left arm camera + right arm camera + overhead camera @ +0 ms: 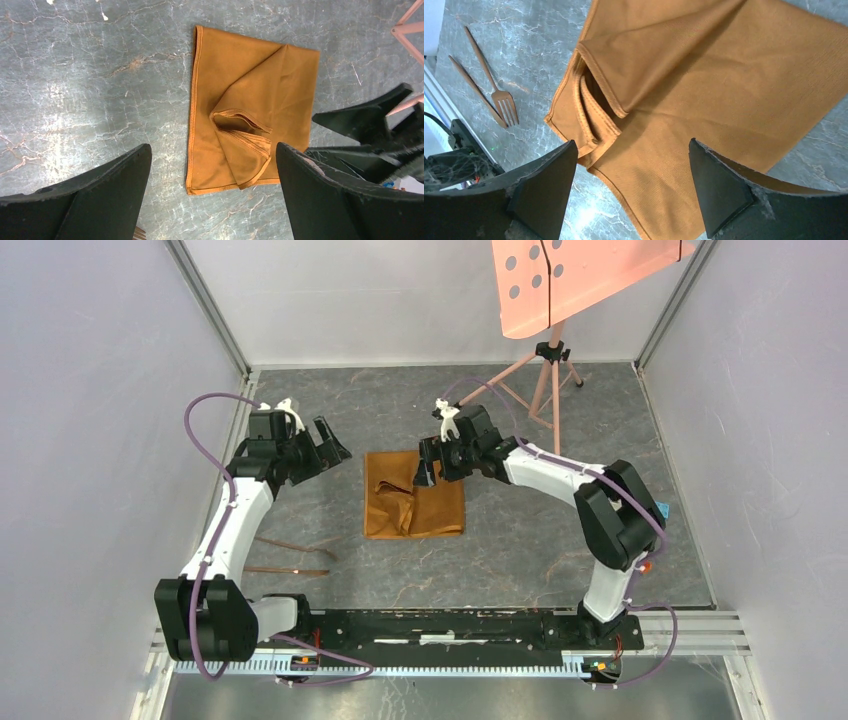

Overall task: Fold the napkin into a case and place the utensils inside
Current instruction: Fold the rectangle-folded napkin at the center of the board, then smooth out the square-folded napkin at the center of the board.

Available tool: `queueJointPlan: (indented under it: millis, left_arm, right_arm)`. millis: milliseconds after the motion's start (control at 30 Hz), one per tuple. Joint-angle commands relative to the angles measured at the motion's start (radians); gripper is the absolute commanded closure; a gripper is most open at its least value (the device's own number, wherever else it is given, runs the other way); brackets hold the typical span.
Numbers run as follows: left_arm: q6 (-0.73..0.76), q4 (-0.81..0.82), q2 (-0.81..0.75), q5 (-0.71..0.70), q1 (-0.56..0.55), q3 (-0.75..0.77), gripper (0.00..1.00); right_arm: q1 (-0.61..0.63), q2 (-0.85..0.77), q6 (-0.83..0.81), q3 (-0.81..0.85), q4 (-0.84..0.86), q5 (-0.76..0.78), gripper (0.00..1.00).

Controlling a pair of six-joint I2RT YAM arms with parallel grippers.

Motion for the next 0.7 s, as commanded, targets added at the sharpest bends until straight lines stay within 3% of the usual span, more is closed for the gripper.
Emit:
queueJointPlan:
  millis: [0, 100, 267, 367, 533, 667]
  left_arm:
    - [-0.006, 0.044, -0.016, 0.024, 0.005, -0.011, 0.0]
    - [-0.003, 0.044, -0.018, 0.023, 0.005, -0.011, 0.0]
    - [-0.003, 0.047, -0.019, 0.024, 0.005, -0.011, 0.0]
    - [-0.001, 0.047, -0.018, 0.027, 0.006, -0.011, 0.0]
    - [0.001, 0.047, -0.021, 0.015, 0.006, -0.012, 0.0]
    - [0.007, 0.046, -0.03, -0.009, 0.006, -0.015, 0.0]
  right_arm:
    - [-0.003, 0.059, 0.084, -0.051, 0.223, -0.115, 0.12]
    - [-0.004, 0.114, 0.099, -0.034, 0.255, -0.131, 0.14]
    - [-0.003, 0.19, 0.193, -0.033, 0.372, -0.18, 0.26]
    - [0.014, 0.224, 0.245, -0.021, 0.453, -0.184, 0.27]
    - [0.04, 0.346, 0.362, 0.152, 0.569, -0.217, 0.29]
    - [0.04, 0.414, 0.431, 0.333, 0.614, -0.186, 0.26]
